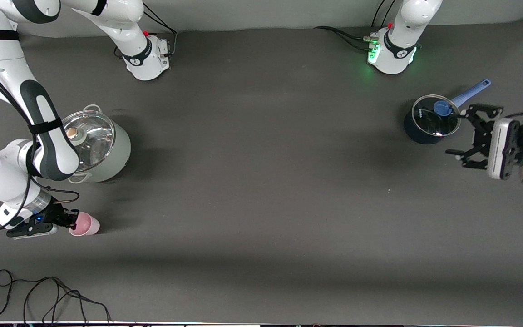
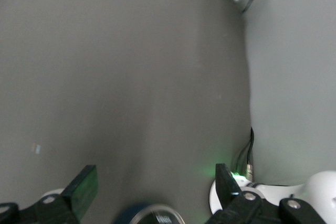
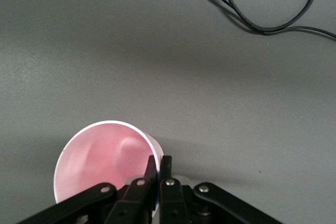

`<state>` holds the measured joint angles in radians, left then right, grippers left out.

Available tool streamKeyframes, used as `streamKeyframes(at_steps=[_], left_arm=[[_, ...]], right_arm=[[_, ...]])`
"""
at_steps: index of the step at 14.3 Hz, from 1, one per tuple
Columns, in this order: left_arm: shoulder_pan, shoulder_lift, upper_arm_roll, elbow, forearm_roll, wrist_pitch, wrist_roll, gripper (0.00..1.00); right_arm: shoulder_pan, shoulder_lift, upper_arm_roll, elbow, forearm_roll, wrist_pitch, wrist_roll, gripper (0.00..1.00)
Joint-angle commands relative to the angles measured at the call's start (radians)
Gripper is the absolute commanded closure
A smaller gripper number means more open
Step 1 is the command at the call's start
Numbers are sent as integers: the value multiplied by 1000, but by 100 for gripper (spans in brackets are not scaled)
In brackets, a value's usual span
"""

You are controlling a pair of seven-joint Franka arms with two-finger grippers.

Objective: Transfer pink cup from left to right arm
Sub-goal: 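Set the pink cup on the table and open the right gripper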

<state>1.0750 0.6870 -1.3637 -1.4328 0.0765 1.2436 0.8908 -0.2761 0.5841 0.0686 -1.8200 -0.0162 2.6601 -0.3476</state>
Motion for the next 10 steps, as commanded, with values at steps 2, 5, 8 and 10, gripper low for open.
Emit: streamKeyframes(at_steps=[2,5,8,10], left_arm=[[-3,-400,67,-9,12,-68,-232,0],[2,-414,74,5,12,-93,-493,0],[6,-417,74,35,28,-93,-795,0],[2,-415,77,34,86,-93,-927,0]], right_arm=[[-3,33,3,44,-2,3,-33,100],[-3,48,3,54,-2,3,-39,89],[-8,45,3,54,-4,-6,-39,1],[-9,28,2,56,-4,-44,-37,0]])
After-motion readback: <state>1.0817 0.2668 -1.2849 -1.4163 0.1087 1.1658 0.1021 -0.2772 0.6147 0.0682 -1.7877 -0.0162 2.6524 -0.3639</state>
